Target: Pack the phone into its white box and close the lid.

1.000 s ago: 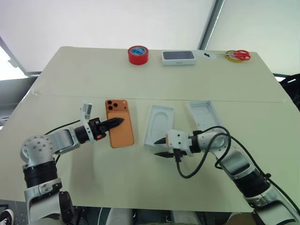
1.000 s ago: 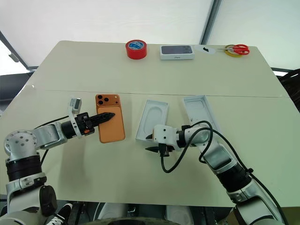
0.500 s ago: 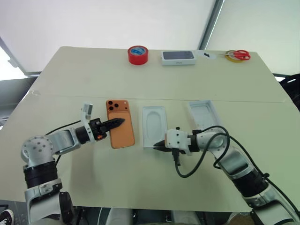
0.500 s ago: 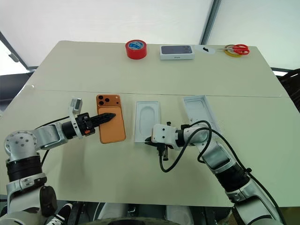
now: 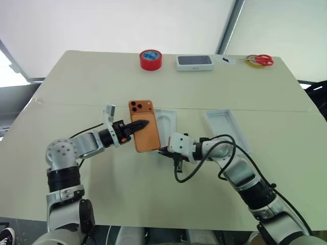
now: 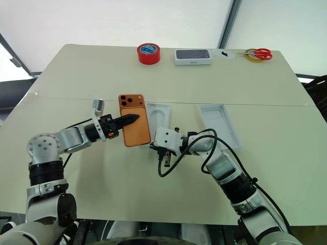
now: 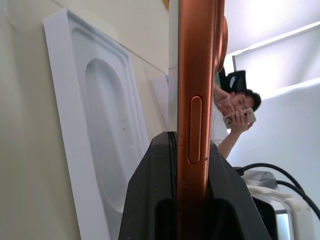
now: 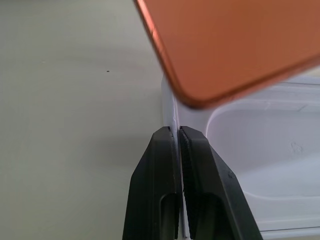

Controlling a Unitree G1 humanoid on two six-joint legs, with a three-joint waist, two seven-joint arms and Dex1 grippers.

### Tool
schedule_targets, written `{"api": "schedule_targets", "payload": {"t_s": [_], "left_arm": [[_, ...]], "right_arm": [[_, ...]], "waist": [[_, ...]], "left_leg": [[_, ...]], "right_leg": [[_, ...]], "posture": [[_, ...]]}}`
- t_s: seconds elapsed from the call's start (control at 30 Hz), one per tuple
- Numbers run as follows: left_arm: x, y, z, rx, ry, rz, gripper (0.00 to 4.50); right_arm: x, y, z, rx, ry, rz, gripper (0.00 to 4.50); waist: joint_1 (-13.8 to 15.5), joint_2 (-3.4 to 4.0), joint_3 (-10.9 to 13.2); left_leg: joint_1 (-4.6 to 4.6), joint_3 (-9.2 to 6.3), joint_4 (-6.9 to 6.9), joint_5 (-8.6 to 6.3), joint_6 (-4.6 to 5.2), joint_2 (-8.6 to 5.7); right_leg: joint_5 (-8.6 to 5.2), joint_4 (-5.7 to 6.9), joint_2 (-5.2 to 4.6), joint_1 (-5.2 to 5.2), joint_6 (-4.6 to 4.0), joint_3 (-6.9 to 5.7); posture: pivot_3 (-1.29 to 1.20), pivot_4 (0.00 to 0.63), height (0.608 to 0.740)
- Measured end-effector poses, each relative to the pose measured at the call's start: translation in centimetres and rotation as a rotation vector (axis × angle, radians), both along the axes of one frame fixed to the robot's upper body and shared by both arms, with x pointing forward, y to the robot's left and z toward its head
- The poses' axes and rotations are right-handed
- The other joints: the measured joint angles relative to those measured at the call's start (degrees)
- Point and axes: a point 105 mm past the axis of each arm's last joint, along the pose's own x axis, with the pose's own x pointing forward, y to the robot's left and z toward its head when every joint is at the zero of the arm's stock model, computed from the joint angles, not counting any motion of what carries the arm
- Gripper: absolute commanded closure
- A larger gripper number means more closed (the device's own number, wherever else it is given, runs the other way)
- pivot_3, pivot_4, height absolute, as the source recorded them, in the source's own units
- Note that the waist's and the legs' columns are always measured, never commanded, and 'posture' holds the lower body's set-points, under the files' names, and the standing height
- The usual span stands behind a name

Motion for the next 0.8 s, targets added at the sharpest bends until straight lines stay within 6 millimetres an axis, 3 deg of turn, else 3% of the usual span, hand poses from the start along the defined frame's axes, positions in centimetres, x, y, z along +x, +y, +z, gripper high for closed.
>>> {"api": "schedule_targets", "payload": {"t_s": [0.13, 0.33, 0.5, 0.8], "left_arm": [[0.4, -0.2, -0.3, 0.008, -0.001, -0.020, 4.50], [1.3, -0.8, -0.5, 0.031, 0.009, -0.096, 4.50], [3.3, -1.1, -0.2, 0.014, 0.007, -0.098, 4.50], [3.9, -3.0, -1.4, 0.017, 0.026, -0.172, 4.50]], "right_arm": [[-1.0, -0.8, 0.3, -0.002, 0.035, 0.042, 1.13], [-0.5, -3.6, 2.9, 0.043, 0.017, 0.031, 1.13], [1.9, -6.1, 2.6, 0.000, -0.025, -0.078, 1.13], [2.4, -6.5, 2.3, 0.008, -0.047, -0.099, 1.13]], "waist": [[0.04, 0.00, 0.01], [0.23, -0.08, 0.06], [0.14, -0.10, 0.07], [0.14, -0.13, 0.11]], "left_leg": [[-0.01, 0.01, 0.00, 0.00, -0.01, 0.01], [-0.01, 0.00, 0.03, 0.00, 0.00, 0.01], [-0.03, 0.05, 0.01, 0.01, 0.01, 0.02], [-0.13, 0.13, 0.12, 0.02, 0.01, 0.07]], "right_leg": [[0.00, -0.01, 0.02, -0.01, 0.00, 0.00], [0.00, -0.01, 0.03, 0.04, 0.00, -0.01], [0.00, -0.01, 0.07, -0.04, 0.00, 0.01], [-0.01, 0.09, 0.11, -0.16, 0.01, 0.06]], "posture": [[0.00, 0.150, 0.740], [0.00, 0.150, 0.740], [0.00, 0.150, 0.740], [0.00, 0.150, 0.740]]}}
